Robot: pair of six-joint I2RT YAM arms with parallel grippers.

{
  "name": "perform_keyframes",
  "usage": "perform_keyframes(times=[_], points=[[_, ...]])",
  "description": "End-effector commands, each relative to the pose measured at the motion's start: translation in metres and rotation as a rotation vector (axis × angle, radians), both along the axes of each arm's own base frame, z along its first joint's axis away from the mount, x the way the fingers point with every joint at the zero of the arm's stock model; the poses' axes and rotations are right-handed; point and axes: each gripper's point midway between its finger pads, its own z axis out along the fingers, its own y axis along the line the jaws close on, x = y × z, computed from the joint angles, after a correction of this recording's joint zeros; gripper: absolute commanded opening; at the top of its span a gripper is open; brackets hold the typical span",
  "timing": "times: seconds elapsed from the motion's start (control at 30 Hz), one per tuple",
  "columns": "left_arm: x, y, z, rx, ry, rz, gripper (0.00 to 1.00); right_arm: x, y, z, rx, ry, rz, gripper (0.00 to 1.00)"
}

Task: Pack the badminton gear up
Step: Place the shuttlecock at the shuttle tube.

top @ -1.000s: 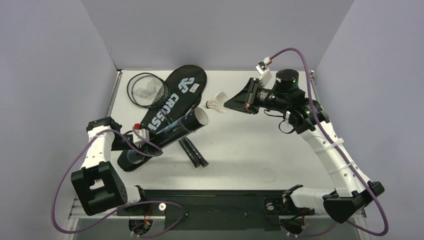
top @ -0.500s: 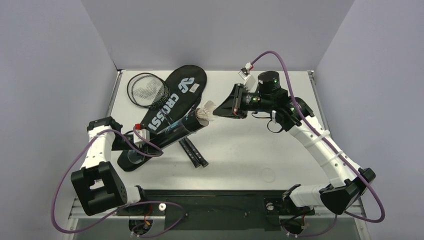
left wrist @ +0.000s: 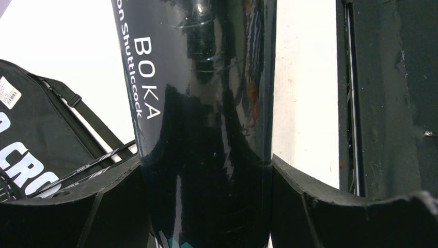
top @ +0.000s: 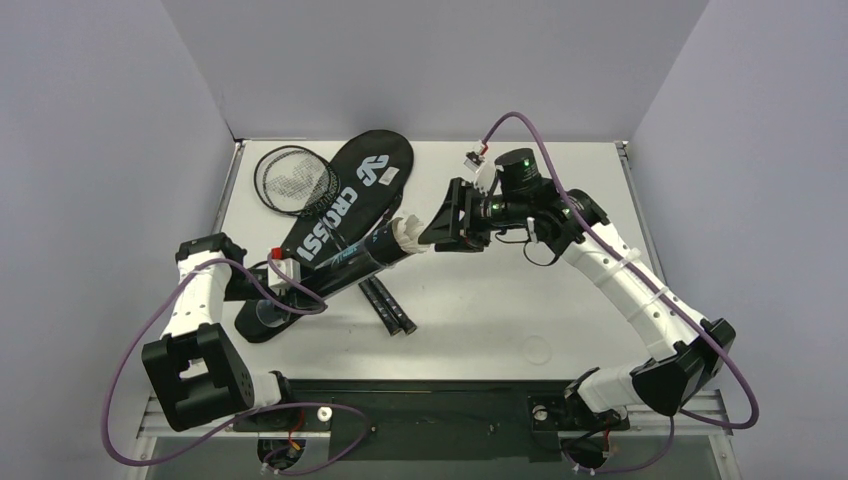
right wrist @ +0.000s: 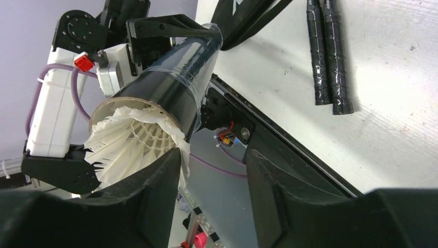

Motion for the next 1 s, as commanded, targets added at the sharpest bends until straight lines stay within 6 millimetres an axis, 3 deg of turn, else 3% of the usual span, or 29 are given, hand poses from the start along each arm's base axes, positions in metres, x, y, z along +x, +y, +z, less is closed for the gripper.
perform_keyframes(times=[0.0,0.17,0.5,0.97], points=[[-0.004,-0.007,0.014,-0.051,0.000,0.004,0.17,-0.003,-0.002,0.018,-0.004,-0.074,0.011,0.47],[-0.004,-0.008,0.014,-0.054,0.003,0.003,0.17,-0.004,-0.004,0.021,-0.026,-0.112,0.005,0.49],[-0.003,-0.009,0.017,-0.059,0.005,0.001,0.17,0.001,0.007,-0.012,-0.186,-0.129,0.020,0.47],[-0.002,-0.009,0.018,-0.061,0.003,0.002,0.16,0.009,0.029,-0.033,-0.222,-0.112,0.048,0.46]])
